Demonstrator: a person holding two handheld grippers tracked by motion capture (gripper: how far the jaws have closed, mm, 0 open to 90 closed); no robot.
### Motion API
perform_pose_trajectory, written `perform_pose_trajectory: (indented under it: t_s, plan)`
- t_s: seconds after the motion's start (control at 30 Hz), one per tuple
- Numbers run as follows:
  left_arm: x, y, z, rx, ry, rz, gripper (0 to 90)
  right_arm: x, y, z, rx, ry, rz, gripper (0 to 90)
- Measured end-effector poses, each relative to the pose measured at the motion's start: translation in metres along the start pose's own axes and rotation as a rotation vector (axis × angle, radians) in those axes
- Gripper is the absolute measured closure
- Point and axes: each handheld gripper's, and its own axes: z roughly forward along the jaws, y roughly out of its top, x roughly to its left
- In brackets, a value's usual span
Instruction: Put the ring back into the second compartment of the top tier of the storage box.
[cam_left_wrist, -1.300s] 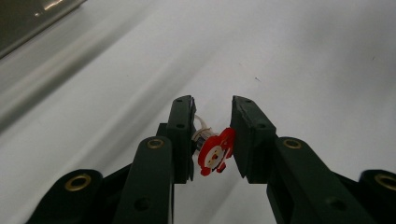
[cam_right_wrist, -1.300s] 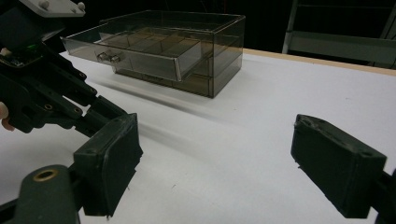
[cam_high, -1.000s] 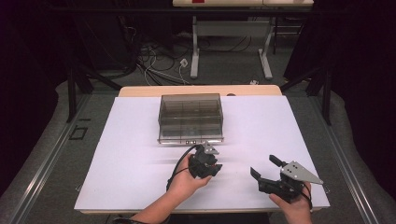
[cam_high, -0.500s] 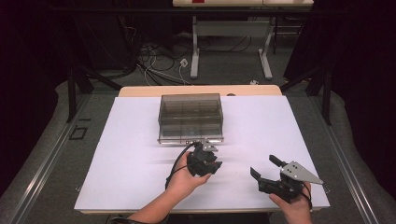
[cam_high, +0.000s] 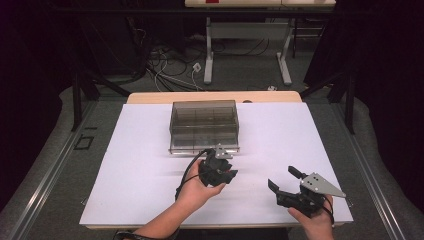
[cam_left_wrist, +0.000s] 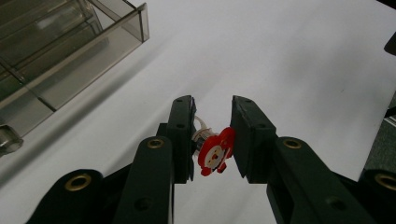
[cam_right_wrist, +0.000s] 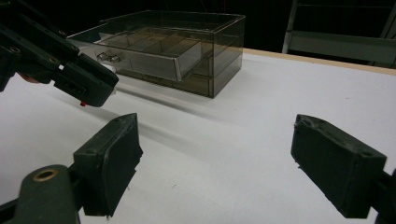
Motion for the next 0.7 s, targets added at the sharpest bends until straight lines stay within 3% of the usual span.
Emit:
perform_pose_trajectory:
  t_s: [0.7]
  plan:
    - [0.007, 0.013, -0.023, -0.056, 0.014, -0.020, 69.9, -0.001, 0.000, 0.000, 0.000, -0.004, -0.001, 14.9]
